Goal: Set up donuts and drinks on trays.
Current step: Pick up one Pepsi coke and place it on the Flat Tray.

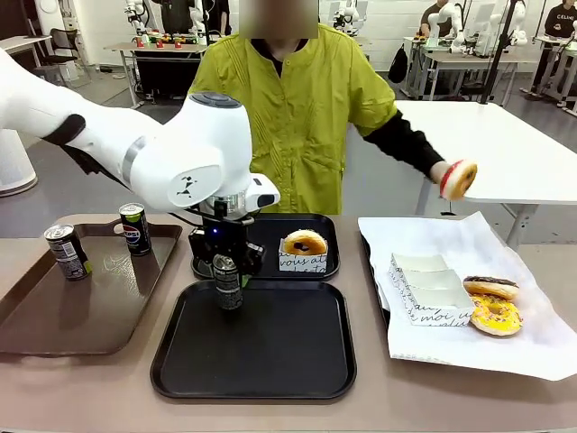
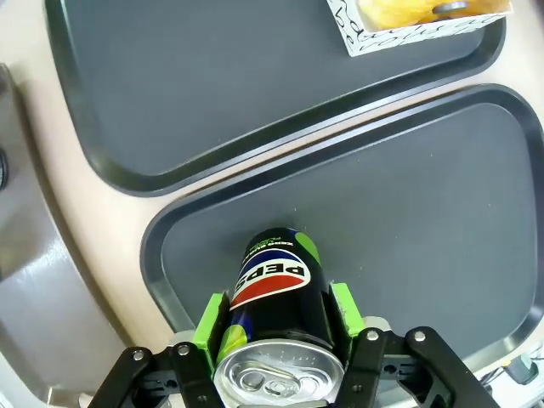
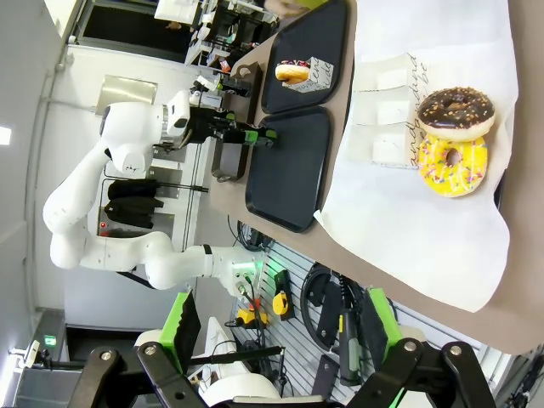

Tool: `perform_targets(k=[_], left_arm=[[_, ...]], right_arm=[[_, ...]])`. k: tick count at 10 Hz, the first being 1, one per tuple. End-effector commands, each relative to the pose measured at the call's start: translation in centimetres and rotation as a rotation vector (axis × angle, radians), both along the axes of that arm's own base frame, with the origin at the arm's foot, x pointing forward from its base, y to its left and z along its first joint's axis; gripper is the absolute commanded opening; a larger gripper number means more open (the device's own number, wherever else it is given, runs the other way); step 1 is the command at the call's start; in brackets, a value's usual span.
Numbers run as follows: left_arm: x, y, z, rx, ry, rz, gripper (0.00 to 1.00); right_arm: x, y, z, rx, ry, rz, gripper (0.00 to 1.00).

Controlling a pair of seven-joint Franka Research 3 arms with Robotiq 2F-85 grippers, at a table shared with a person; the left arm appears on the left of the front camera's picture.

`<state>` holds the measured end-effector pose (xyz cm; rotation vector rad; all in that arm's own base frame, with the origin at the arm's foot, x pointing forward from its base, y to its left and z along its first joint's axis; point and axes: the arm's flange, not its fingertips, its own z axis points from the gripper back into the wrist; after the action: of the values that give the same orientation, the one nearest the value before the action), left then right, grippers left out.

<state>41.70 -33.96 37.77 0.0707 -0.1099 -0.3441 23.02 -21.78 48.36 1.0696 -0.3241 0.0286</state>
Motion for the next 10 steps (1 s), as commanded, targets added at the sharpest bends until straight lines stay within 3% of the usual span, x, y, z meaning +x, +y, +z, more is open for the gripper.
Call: perform_targets(k=[1,3,6,7,8,9,10], left_arm=[[1.3,-0.9,-0.5,0.003,-0.022,0.01,0.59],[0.9,0.1,-0.3,0.018,-0.055,0.054,0.59],[-1.9,1.9,5.4,0.0,-0.037,0.04,0.59],[-2.0,2.3,5.9,0.003,-0.031,0.051,0.59],[-2.4,2.7,6.4,0.013,0.035,0.065,0.59],[-1.1,1.4,5.1,0.002,-0.039,0.045,0.59],[-1.1,1.4,5.1,0.002,-0.039,0.045,0.59]], right_arm=[[0.0,0.2,0.1,0.007,-0.008,-0.001,1.0],[0.0,0.2,0.1,0.007,-0.008,-0.001,1.0],[0.0,0.2,0.1,0.007,-0.008,-0.001,1.0],[0.0,0.2,0.1,0.007,-0.008,-0.001,1.0],[0.0,0.2,0.1,0.007,-0.008,-0.001,1.0],[0.0,0.2,0.1,0.007,-0.008,-0.001,1.0],[0.0,0.2,0.1,0.007,-0.008,-0.001,1.0]])
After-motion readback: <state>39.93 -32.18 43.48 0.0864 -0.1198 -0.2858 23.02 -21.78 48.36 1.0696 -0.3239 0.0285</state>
